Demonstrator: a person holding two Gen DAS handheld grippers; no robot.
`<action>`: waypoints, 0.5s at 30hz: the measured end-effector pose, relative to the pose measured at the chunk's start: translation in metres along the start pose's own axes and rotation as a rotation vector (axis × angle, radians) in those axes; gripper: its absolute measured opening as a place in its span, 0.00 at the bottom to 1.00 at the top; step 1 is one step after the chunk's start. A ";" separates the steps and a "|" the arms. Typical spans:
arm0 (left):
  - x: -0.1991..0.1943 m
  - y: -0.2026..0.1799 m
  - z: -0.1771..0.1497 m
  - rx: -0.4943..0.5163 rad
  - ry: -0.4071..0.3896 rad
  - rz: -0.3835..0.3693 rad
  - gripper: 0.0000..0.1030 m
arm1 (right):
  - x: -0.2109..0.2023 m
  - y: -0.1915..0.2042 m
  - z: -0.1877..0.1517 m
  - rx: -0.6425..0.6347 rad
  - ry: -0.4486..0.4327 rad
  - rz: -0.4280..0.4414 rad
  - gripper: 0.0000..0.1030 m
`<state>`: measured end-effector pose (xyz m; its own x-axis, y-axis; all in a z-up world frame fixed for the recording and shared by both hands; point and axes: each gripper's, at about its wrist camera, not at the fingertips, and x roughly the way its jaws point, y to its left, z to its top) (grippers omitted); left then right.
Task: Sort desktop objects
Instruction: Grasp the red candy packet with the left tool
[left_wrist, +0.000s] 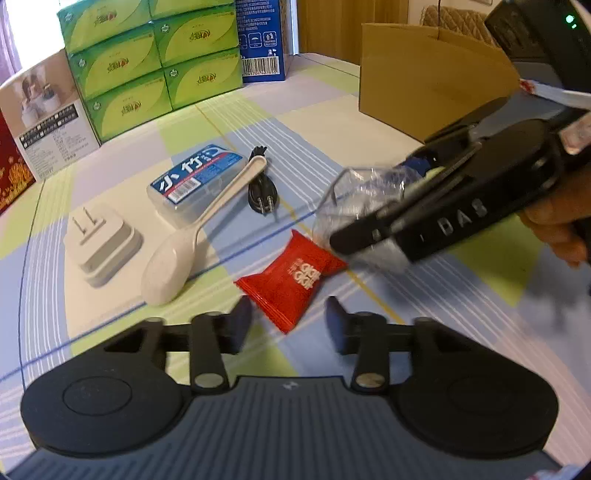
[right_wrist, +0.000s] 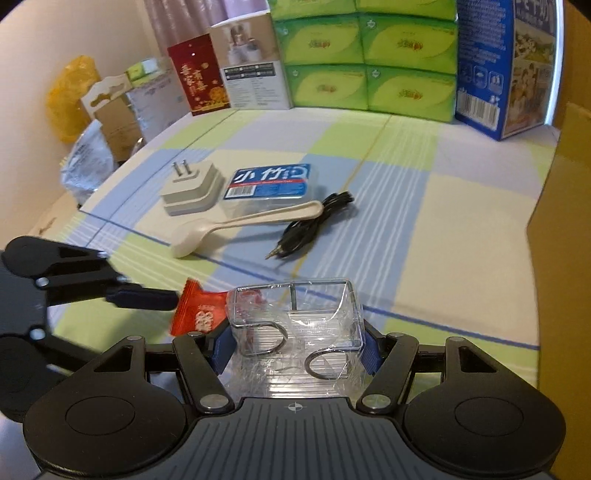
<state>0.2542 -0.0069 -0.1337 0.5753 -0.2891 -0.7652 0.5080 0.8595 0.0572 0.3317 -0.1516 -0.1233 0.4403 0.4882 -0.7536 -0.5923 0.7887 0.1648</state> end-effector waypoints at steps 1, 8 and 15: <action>-0.002 0.001 0.000 -0.010 -0.011 0.001 0.53 | -0.001 -0.001 0.001 0.006 -0.008 -0.022 0.61; 0.010 0.006 0.014 -0.179 -0.019 -0.018 0.70 | -0.002 -0.014 0.003 0.073 -0.028 -0.058 0.61; 0.024 0.003 0.019 -0.347 -0.023 0.071 0.70 | -0.007 -0.020 0.008 0.093 -0.064 -0.092 0.61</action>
<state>0.2819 -0.0198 -0.1396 0.6180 -0.2291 -0.7521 0.2200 0.9688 -0.1144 0.3462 -0.1679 -0.1158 0.5339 0.4331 -0.7262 -0.4835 0.8610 0.1580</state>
